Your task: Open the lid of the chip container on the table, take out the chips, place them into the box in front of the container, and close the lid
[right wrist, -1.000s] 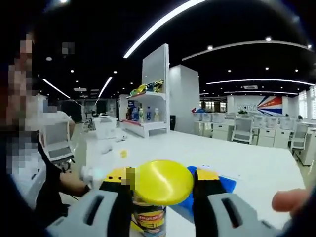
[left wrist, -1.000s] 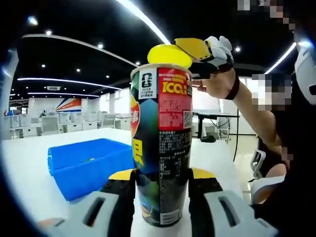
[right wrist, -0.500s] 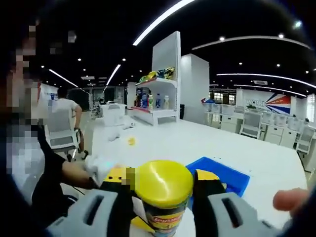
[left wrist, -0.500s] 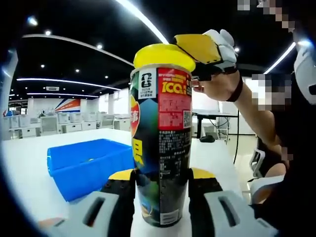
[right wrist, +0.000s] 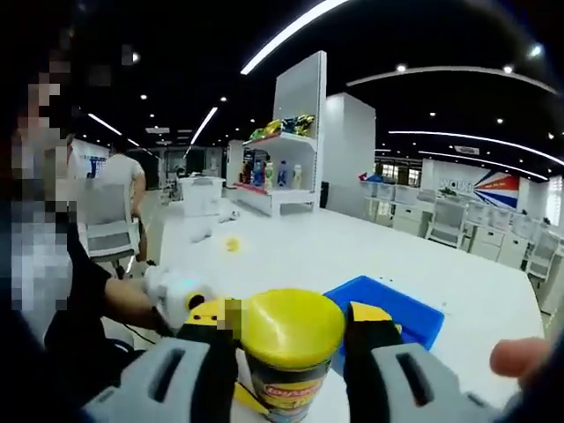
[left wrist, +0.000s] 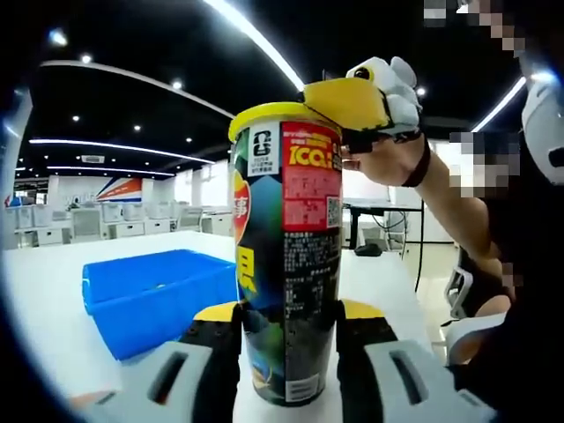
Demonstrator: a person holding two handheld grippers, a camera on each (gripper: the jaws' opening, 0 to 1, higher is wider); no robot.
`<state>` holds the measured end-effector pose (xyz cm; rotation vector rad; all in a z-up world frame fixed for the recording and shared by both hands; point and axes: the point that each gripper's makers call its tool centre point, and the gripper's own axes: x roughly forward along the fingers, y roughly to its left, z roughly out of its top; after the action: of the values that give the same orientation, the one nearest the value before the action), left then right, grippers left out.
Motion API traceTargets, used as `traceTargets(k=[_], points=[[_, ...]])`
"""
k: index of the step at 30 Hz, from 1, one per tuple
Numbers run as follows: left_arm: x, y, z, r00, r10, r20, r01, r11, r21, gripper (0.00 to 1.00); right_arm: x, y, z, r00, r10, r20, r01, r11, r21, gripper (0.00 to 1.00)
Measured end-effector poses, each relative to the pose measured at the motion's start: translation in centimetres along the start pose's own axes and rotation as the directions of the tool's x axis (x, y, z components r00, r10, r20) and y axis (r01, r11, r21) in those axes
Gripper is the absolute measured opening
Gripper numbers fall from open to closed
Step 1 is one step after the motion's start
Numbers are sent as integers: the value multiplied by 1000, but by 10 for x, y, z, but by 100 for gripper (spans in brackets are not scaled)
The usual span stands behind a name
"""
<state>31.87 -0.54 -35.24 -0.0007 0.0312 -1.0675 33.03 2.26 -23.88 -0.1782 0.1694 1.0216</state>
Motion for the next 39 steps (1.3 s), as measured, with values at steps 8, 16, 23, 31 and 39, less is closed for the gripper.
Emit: traceTargets(k=[8,16,23,31,39], points=[[0,0,0,1000,2,3,-2,1000,4,43,-5,0,-4,1000,17,9,-17,1000,-6,46],[0,-1,-1,1000,5,-1,-5,1000,8,43,-5,0,-3,1000,24,19,-23,998,-53,49],[0,0,-1,1000,7,1,-7,1000,11,43,-12,0,12,994,43,101,-40,999,-38,60],[-1,0,-1,1000,6,-1,-6,1000,11,43,-32,-8,51,943,9,334,-34,997,69,1],[0,0,-1,1000,3,-8,-3,1000,13,43,-4,5,14,981,28,193,-41,997,62,1]])
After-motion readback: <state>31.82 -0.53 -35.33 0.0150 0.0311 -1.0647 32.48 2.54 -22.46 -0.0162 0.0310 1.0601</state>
